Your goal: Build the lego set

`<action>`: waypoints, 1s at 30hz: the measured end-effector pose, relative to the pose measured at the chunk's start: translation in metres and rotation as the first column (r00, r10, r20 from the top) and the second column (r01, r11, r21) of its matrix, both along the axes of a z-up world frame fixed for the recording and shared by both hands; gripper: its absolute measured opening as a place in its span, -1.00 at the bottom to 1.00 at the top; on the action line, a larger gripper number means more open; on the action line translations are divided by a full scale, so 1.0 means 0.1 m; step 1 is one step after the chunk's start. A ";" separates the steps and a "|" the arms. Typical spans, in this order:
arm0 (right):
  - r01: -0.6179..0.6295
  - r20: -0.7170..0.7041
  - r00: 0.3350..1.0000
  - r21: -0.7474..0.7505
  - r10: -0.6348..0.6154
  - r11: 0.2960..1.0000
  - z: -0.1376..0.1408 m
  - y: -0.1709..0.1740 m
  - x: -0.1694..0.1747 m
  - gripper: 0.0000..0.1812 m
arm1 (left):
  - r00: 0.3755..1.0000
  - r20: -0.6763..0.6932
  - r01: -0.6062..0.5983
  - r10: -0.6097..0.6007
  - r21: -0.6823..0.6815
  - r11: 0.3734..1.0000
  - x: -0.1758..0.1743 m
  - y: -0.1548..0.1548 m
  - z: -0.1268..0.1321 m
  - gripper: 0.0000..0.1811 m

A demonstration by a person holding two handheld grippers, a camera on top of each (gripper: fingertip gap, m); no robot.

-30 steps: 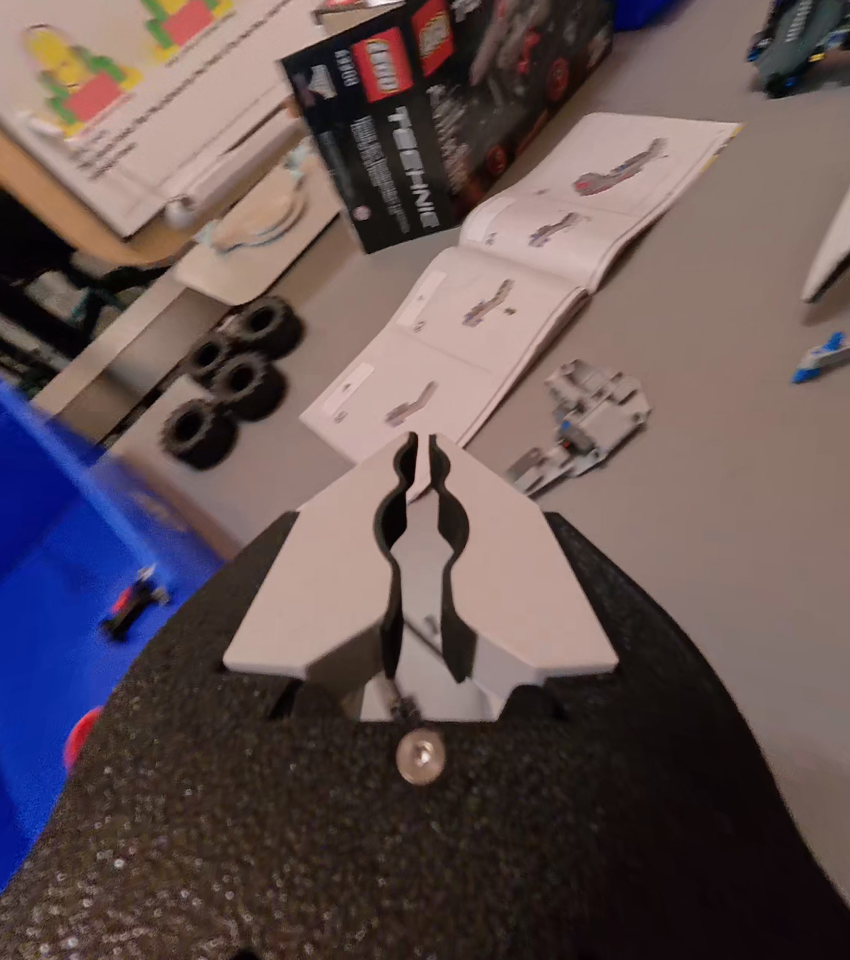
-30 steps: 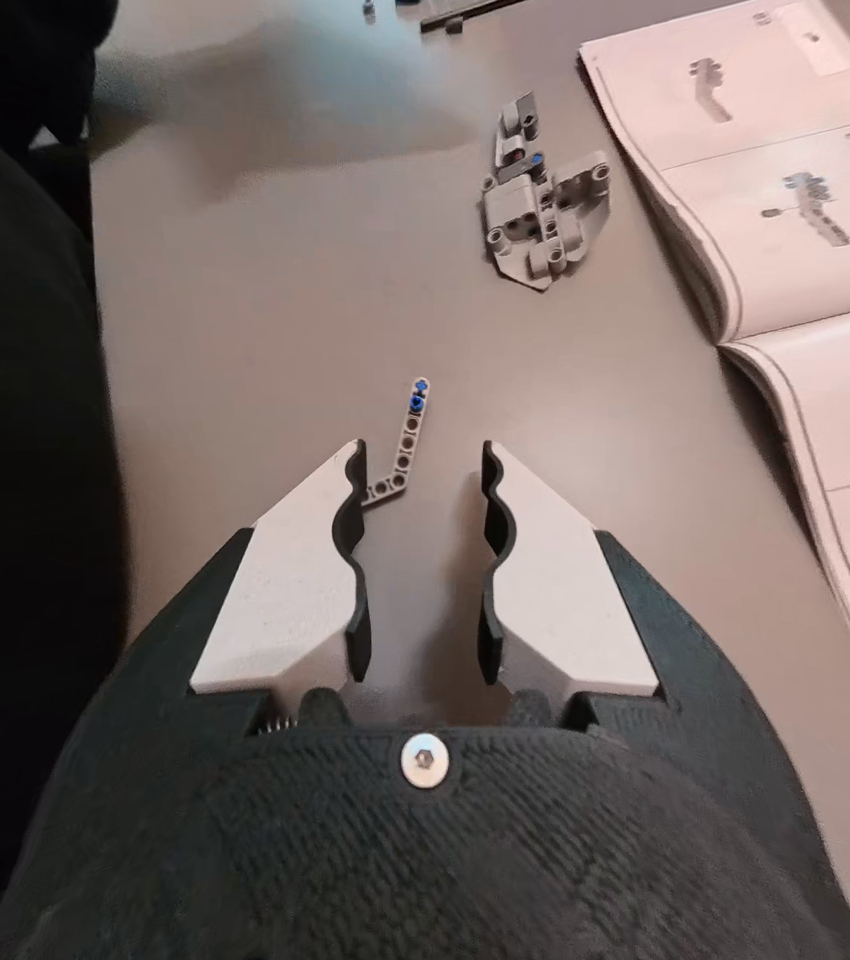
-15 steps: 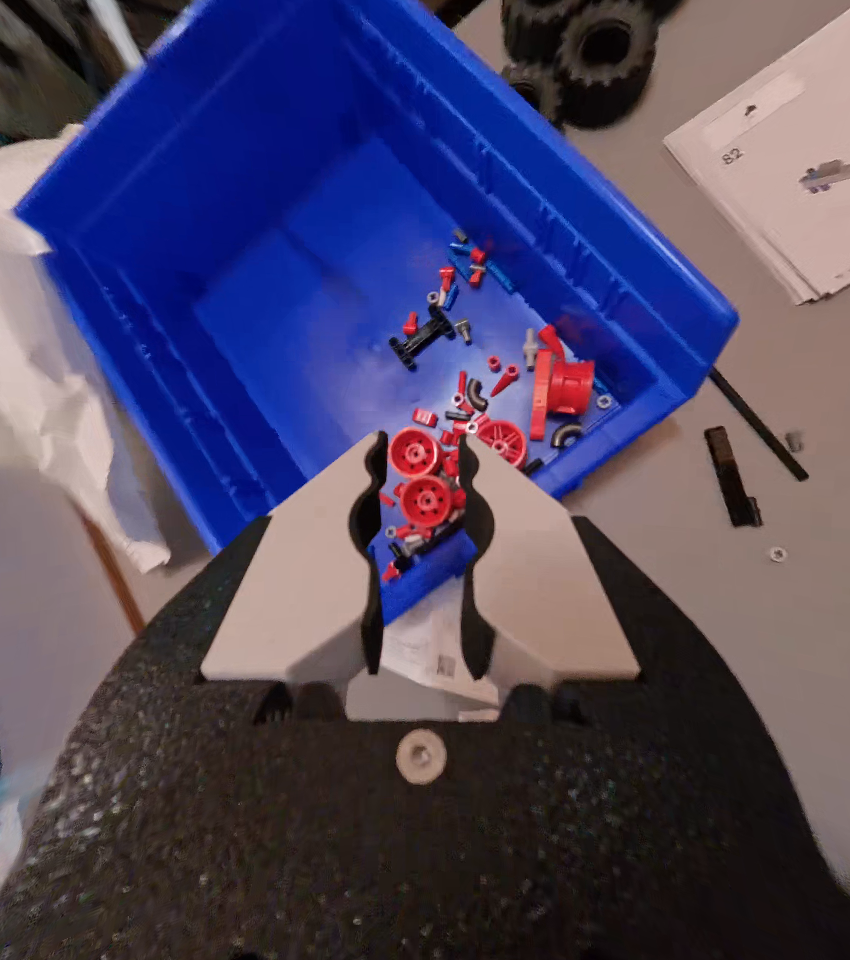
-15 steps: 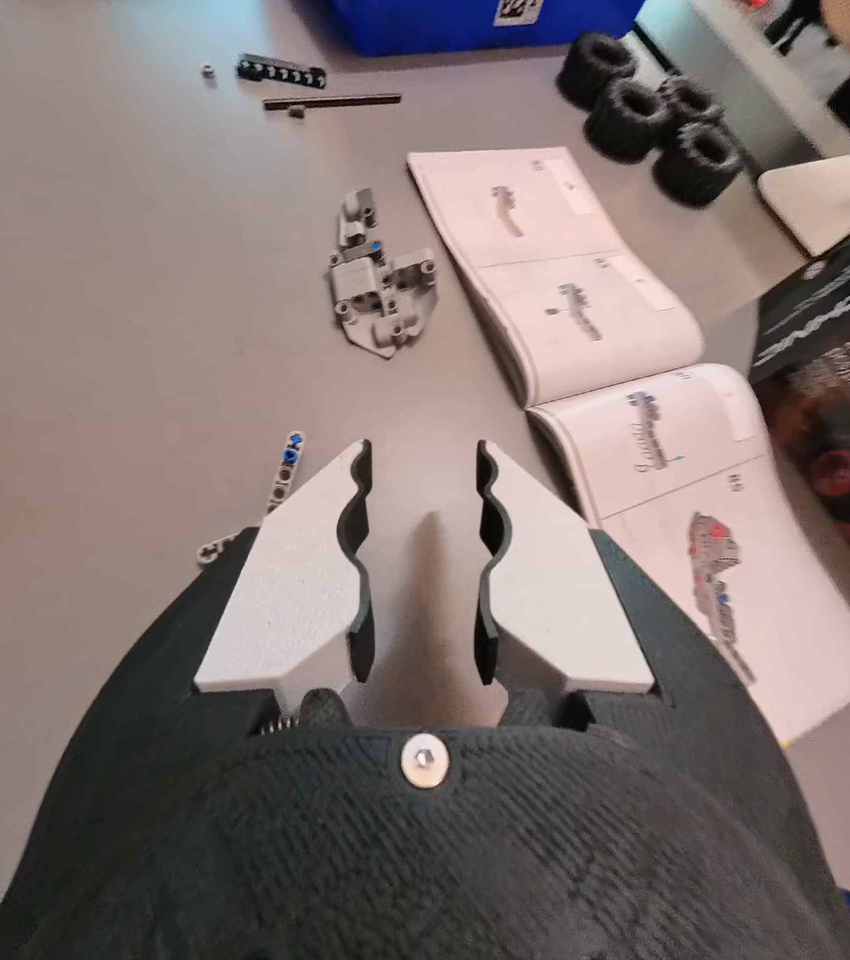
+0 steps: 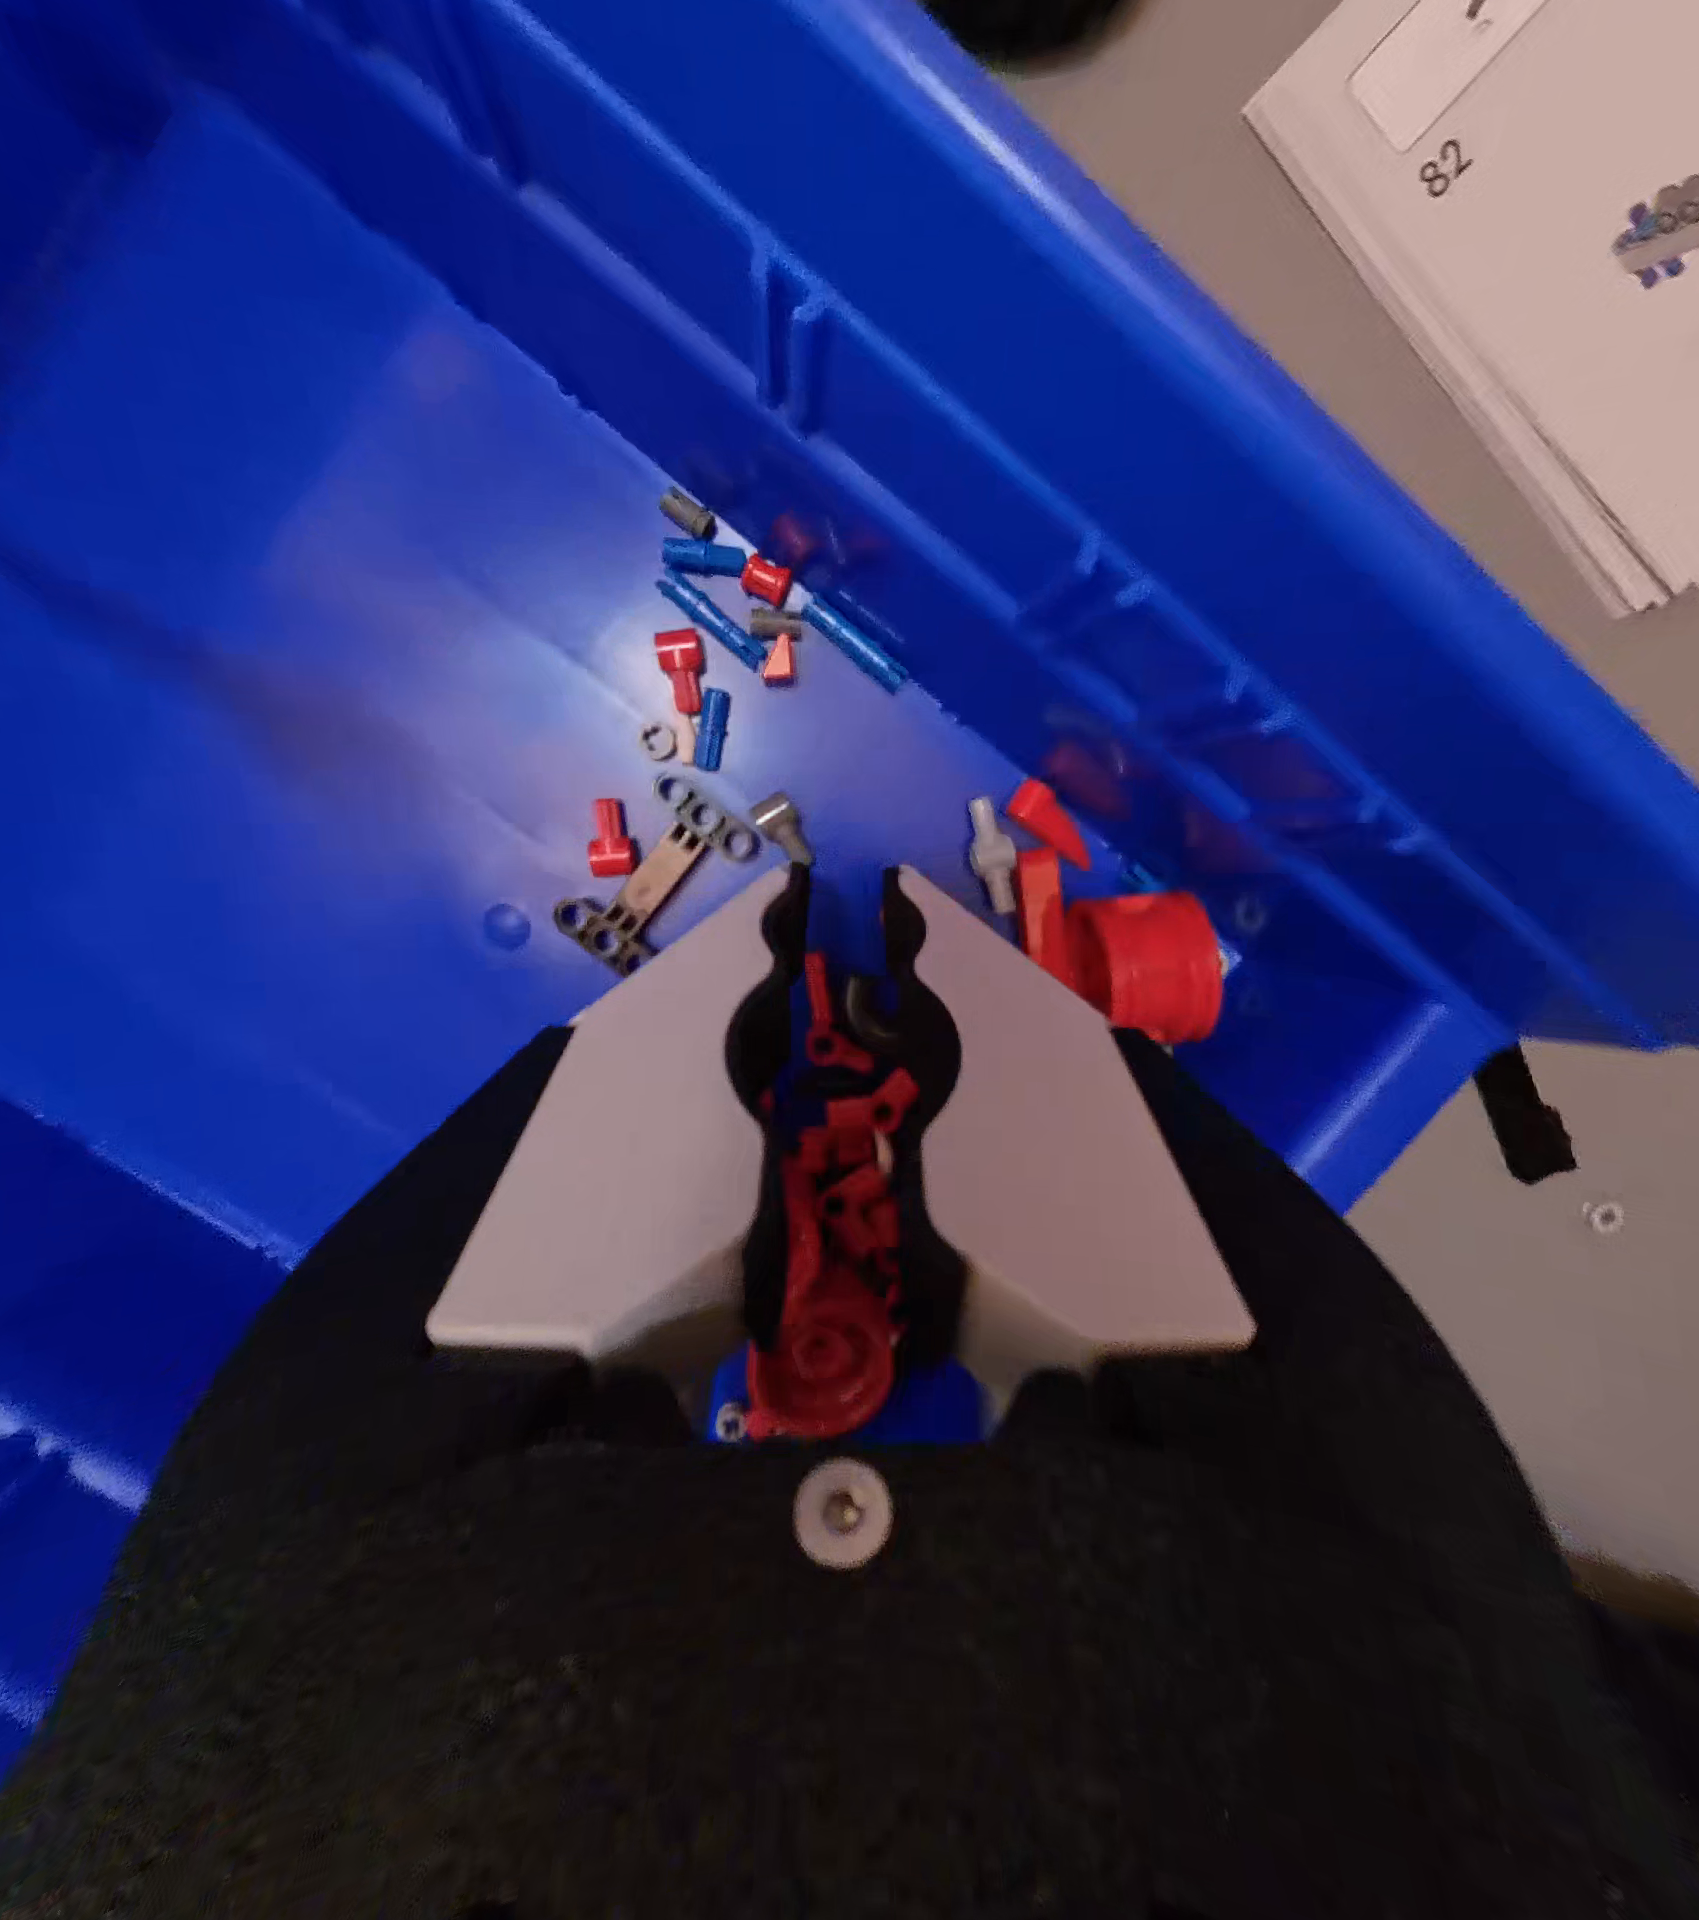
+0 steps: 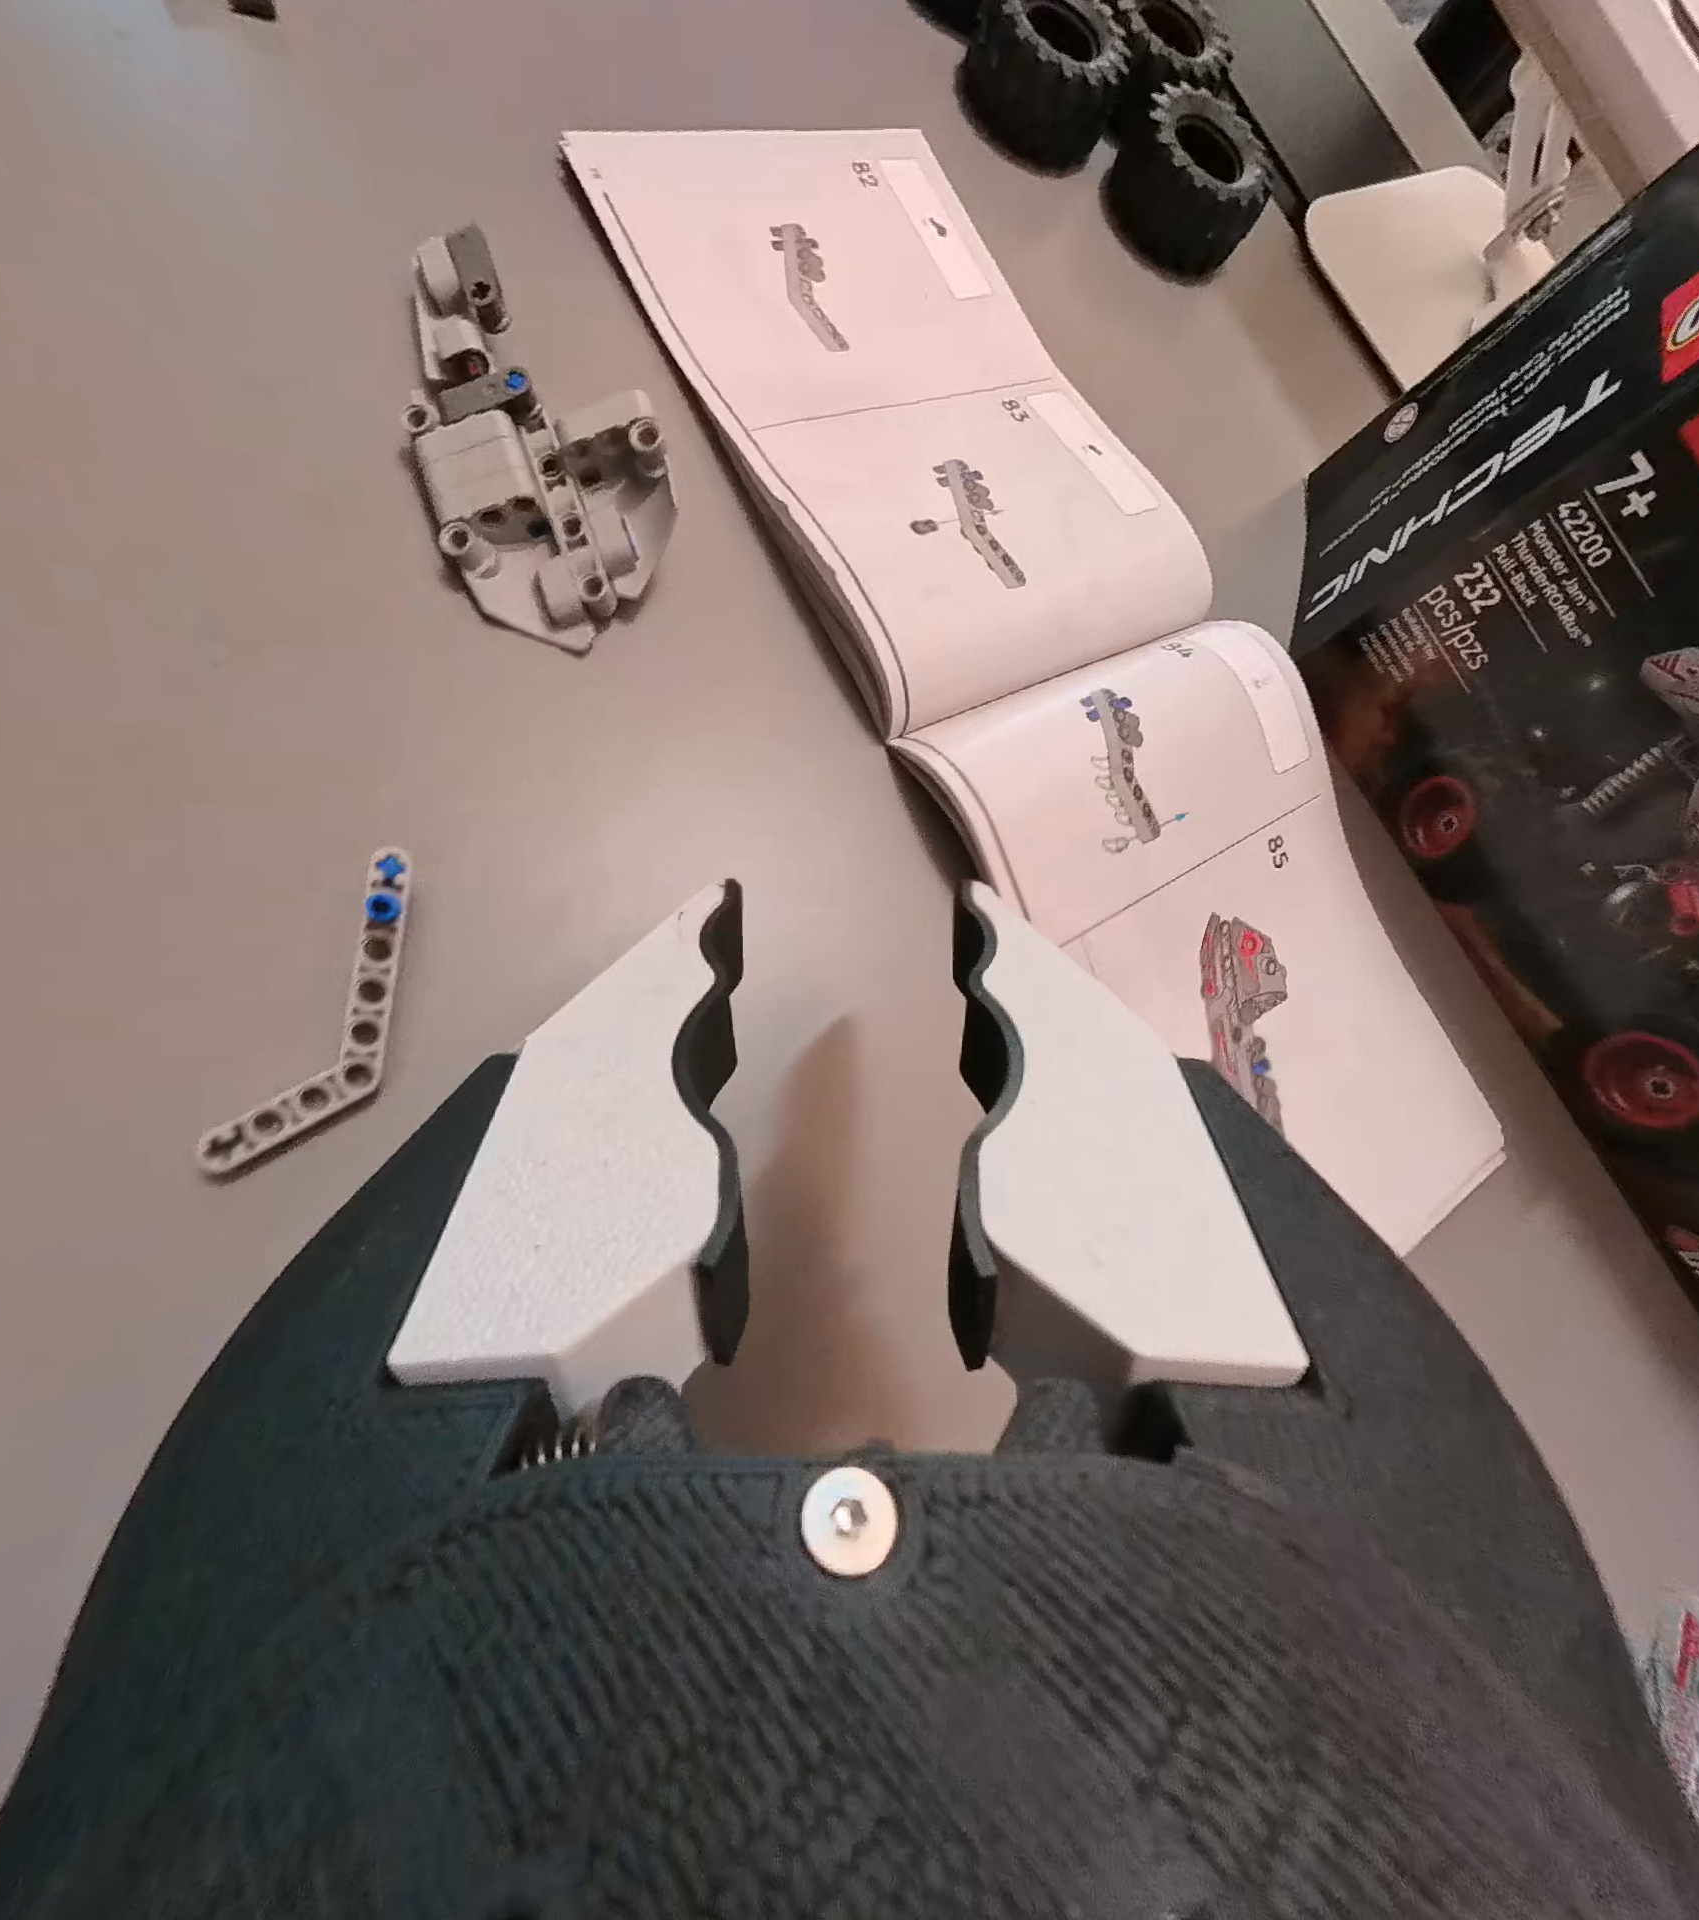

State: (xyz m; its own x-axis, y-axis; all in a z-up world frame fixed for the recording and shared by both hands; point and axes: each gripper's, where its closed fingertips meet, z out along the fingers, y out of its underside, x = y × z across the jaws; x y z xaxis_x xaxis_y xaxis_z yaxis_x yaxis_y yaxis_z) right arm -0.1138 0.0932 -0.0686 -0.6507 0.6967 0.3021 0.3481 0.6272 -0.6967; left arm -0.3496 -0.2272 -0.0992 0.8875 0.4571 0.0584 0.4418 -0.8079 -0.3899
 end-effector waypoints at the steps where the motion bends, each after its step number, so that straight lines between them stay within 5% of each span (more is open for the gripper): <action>1: 0.001 -0.001 1.000 -0.001 -0.001 1.000 0.00 -0.02 -0.05 -0.57 | 1.000 0.001 -0.010 0.010 -0.019 1.000 -0.02 0.01 -0.05 -0.86; 6: -0.026 -0.012 1.000 -0.006 0.026 1.000 0.04 -0.16 -0.25 -0.57 | 0.997 -0.027 -0.069 0.066 -0.115 0.991 -0.09 0.02 -0.17 -0.92; 13: -0.029 -0.029 0.999 -0.004 0.029 1.000 0.06 -0.16 -0.30 -0.57 | 0.998 0.005 -0.063 0.063 -0.003 0.998 -0.09 0.02 -0.15 -1.00; 18: -0.014 -0.038 0.999 0.002 0.015 1.000 0.07 -0.12 -0.28 -0.57 | 0.994 -0.036 -0.102 0.108 0.126 0.987 -0.16 0.01 0.13 -1.00; 26: -0.005 -0.037 0.999 0.010 0.006 1.000 0.06 -0.09 -0.26 -0.57 | 0.983 -0.013 -0.181 0.181 0.003 0.983 -0.16 -0.19 0.01 -0.86; 30: -0.002 -0.037 0.999 0.013 0.003 1.000 0.06 -0.08 -0.25 -0.57 | 0.981 0.063 -0.188 0.182 0.123 0.974 -0.12 0.06 0.04 -0.90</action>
State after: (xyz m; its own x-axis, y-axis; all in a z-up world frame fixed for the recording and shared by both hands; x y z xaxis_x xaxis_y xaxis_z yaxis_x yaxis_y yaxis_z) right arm -0.1390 0.0848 -0.0631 -0.6408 0.6908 0.3349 0.3209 0.6374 -0.7006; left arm -0.3615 -0.2208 -0.0949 0.7826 0.5989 0.1697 0.6008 -0.6552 -0.4580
